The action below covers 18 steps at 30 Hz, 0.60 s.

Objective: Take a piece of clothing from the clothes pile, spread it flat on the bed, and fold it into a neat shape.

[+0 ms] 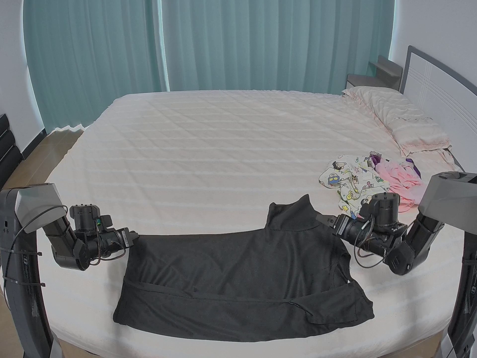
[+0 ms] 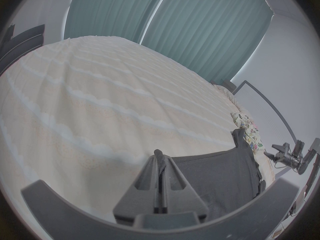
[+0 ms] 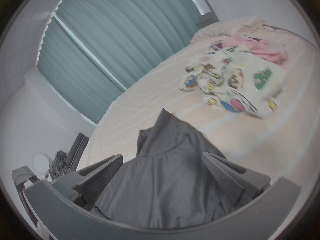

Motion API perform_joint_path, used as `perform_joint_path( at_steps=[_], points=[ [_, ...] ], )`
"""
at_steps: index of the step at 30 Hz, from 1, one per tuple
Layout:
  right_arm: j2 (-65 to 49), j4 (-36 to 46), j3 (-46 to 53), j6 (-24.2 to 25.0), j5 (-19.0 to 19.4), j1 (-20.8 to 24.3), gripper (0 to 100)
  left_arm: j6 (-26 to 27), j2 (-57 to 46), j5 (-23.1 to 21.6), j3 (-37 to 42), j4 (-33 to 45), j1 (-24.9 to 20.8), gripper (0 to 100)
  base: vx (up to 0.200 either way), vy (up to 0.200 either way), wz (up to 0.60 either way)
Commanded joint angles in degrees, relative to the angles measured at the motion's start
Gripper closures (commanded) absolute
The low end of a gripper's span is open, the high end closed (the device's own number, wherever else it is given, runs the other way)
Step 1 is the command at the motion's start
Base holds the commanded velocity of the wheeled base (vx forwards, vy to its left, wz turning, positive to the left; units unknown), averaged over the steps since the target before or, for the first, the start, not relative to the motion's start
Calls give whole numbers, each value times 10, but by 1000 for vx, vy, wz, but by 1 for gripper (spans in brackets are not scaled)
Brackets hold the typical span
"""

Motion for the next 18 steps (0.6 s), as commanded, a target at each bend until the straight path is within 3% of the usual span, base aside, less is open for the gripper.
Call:
perform_joint_path(
  at_steps=[1, 5, 8, 18],
  points=[
    [51, 88, -144, -84, 70, -31, 0, -1, -14, 11, 24, -6, 3, 100, 0, 0, 0],
    [82, 193, -222, -131, 78, -37, 0, -4, -13, 11, 24, -6, 2, 100, 0, 0, 0],
    [112, 225, -266, -159, 85, -43, 0, -12, -15, 11, 24, -6, 1, 100, 0, 0, 0],
    [206, 291, -416, -159, 82, -46, 0, -12, -17, 12, 28, -6, -4, 100, 0, 0, 0]
  ],
)
